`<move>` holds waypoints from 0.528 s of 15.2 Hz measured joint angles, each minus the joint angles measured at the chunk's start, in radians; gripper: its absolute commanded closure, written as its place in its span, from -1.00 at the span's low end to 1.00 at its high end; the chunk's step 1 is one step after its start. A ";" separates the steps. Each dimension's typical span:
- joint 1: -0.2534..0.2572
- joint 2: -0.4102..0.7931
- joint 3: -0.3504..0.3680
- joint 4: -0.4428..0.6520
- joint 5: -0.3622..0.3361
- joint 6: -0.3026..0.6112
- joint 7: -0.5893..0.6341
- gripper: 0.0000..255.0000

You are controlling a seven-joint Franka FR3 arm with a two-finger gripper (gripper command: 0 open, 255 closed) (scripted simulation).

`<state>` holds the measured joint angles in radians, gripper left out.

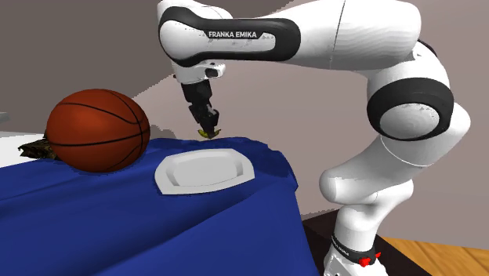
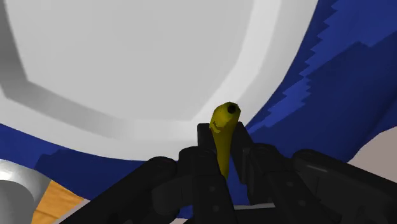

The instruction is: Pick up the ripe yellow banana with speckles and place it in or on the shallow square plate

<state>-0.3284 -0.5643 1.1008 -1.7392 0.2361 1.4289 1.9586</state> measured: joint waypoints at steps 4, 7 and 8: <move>0.070 -0.058 -0.009 -0.011 0.051 -0.037 0.055 1.00; 0.086 -0.074 -0.003 -0.027 0.067 -0.033 0.072 1.00; 0.091 -0.079 -0.002 -0.043 0.071 -0.022 0.072 1.00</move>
<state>-0.2375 -0.6435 1.0986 -1.7819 0.3072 1.4070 2.0306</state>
